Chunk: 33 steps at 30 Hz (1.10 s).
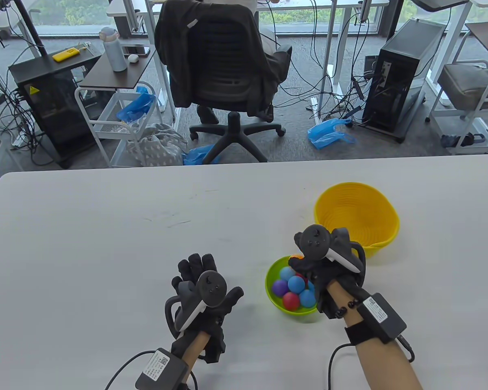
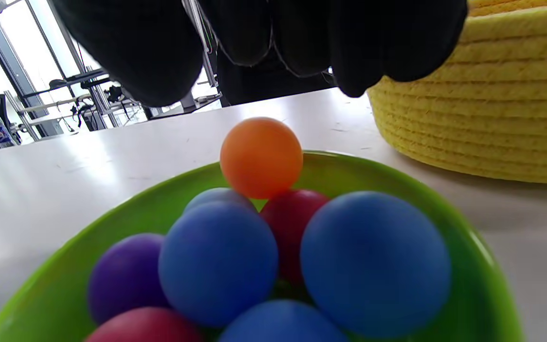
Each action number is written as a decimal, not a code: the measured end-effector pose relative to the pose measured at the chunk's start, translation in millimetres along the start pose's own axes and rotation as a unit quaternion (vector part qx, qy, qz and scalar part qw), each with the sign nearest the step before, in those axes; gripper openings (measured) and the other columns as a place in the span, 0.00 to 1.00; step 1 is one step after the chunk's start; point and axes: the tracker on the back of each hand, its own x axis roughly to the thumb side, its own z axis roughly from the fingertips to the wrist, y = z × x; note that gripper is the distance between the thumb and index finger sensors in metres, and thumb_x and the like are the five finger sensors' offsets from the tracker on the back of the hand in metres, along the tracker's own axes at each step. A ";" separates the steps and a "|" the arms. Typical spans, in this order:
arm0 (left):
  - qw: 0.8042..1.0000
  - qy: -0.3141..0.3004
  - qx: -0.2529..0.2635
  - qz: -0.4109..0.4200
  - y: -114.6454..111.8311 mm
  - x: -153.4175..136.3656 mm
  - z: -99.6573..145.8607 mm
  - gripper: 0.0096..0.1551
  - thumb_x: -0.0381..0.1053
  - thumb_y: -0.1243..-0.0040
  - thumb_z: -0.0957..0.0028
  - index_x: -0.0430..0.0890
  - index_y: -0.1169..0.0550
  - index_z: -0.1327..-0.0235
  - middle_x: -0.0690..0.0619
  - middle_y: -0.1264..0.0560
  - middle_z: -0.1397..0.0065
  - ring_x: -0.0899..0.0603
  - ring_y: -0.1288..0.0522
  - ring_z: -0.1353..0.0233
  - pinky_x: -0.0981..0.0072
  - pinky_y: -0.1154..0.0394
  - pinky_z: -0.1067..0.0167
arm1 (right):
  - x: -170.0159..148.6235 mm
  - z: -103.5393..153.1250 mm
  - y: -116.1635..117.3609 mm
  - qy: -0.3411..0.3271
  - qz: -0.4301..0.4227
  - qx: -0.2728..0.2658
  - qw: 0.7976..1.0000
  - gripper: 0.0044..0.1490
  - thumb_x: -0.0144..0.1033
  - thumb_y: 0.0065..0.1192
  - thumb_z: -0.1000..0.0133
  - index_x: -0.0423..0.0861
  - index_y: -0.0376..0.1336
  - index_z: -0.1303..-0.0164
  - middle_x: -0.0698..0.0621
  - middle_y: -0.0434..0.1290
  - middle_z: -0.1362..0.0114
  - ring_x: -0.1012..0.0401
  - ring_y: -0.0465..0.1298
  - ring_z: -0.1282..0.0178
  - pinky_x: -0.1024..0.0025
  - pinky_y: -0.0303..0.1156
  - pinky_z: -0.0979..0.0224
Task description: Toss ping pong balls into fabric basket
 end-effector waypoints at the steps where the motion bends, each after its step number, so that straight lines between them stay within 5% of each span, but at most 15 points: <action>1: 1.000 -0.001 0.001 0.003 0.3 0.0 0.1 0.65 0.69 0.43 0.50 0.39 0.61 0.18 0.34 0.69 0.15 0.23 0.69 0.19 0.21 0.64 0.28 | 3.6 -4.6 4.1 0.004 0.013 0.011 1.000 0.47 0.46 0.71 0.43 0.44 0.55 0.16 0.36 0.60 0.16 0.33 0.66 0.24 0.37 0.65 0.25; 9: 1.000 -0.004 0.004 0.007 1.8 -0.5 -0.8 0.65 0.69 0.43 0.50 0.39 0.61 0.18 0.34 0.69 0.15 0.23 0.69 0.19 0.21 0.64 0.28 | 7.7 -20.9 24.2 0.012 0.036 0.038 0.999 0.44 0.42 0.73 0.43 0.45 0.57 0.18 0.37 0.64 0.18 0.34 0.66 0.24 0.37 0.65 0.24; 20: 1.000 -0.008 0.003 0.000 0.8 1.8 -0.5 0.65 0.69 0.44 0.50 0.39 0.61 0.18 0.34 0.69 0.15 0.23 0.69 0.19 0.21 0.64 0.28 | 2.1 0.5 8.4 -0.027 0.028 -0.060 0.997 0.35 0.40 0.72 0.43 0.46 0.64 0.25 0.38 0.72 0.24 0.36 0.75 0.32 0.41 0.74 0.32; 26: 1.000 -0.008 0.003 0.001 0.3 2.1 -0.3 0.65 0.69 0.44 0.50 0.39 0.61 0.18 0.34 0.69 0.15 0.22 0.69 0.19 0.21 0.64 0.28 | -23.2 38.7 -9.8 -0.030 -0.110 -0.105 0.988 0.31 0.39 0.68 0.41 0.47 0.66 0.27 0.34 0.69 0.23 0.39 0.80 0.38 0.46 0.80 0.39; 33: 1.000 -0.006 0.004 0.007 -0.2 1.6 0.4 0.65 0.69 0.44 0.50 0.38 0.61 0.18 0.33 0.69 0.15 0.22 0.68 0.19 0.21 0.64 0.28 | -78.4 65.9 -4.9 0.012 -0.373 -0.107 0.922 0.31 0.40 0.65 0.39 0.43 0.66 0.26 0.31 0.70 0.25 0.39 0.81 0.41 0.47 0.81 0.43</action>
